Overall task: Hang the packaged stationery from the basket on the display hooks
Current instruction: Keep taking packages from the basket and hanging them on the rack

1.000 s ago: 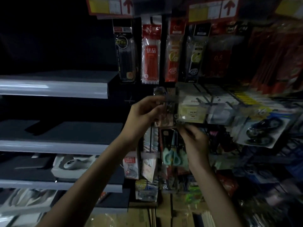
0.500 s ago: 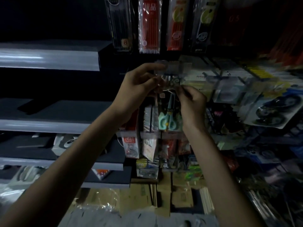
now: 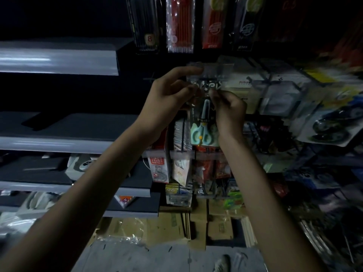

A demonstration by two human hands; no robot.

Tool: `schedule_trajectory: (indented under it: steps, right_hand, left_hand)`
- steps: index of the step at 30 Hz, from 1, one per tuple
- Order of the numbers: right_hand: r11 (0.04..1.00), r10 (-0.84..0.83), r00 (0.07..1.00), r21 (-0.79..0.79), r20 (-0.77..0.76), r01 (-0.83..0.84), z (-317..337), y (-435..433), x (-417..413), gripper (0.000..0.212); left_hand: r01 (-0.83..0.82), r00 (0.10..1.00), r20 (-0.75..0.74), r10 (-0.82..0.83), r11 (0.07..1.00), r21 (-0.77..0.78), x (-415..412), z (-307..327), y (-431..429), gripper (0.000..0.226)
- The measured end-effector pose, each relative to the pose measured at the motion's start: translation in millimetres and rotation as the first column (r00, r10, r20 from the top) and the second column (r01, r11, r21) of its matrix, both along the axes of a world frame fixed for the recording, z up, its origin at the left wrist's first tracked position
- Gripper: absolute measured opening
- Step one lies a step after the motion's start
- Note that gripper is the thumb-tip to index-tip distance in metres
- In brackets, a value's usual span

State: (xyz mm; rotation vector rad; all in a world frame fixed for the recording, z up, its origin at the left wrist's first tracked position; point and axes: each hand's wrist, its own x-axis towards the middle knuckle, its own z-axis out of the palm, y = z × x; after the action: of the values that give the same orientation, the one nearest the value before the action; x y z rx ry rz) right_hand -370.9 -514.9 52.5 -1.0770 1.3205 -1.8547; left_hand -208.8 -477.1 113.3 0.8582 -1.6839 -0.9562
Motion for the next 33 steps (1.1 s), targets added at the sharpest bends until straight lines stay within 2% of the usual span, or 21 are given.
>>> schedule_trajectory:
  steps: [9, 15, 20, 23, 28, 30, 33]
  right_hand:
    - [0.999, -0.021, 1.000, 0.042, -0.007, 0.021, -6.1, -6.9, -2.3, 0.019]
    - [0.999, -0.020, 0.999, 0.035, 0.028, 0.019, -4.9, -5.6, -2.4, 0.009]
    - [0.998, -0.023, 0.999, 0.066, 0.035, 0.021, -6.9, -8.9, -6.0, 0.011]
    - [0.999, -0.017, 0.998, 0.051, 0.068, 0.014, -6.8, -8.5, -5.0, 0.011]
    - [0.999, -0.024, 0.997, 0.028, 0.079, 0.022, -3.5, -5.2, -3.5, 0.010]
    - [0.999, -0.033, 0.997, -0.006, 0.070, 0.034, -2.9, -0.8, -2.7, 0.007]
    - [0.997, -0.066, 0.997, -0.044, -0.039, 0.064, -11.2, 10.3, -2.2, 0.020]
  left_hand:
    - [-0.003, 0.999, -0.050, 0.004, 1.000, 0.018, 2.3, -9.8, 0.4, 0.031]
    - [-0.023, 0.992, -0.126, 0.030, 0.998, 0.059, -2.9, -46.7, -2.5, 0.025]
    - [-0.228, 0.968, -0.095, 0.231, 0.973, 0.043, -7.5, -85.2, -18.3, 0.029]
    - [-0.288, 0.954, -0.061, 0.292, 0.955, 0.072, -10.0, -102.6, -27.5, 0.038]
    - [-0.187, 0.960, -0.173, 0.222, 0.962, 0.200, -21.2, -110.6, -31.9, 0.020]
    - [-0.153, 0.961, -0.193, 0.200, 0.961, 0.232, -23.2, -110.8, -30.4, 0.021]
    - [-0.133, 0.957, -0.221, 0.189, 0.961, 0.244, -24.4, -111.7, -29.6, 0.023]
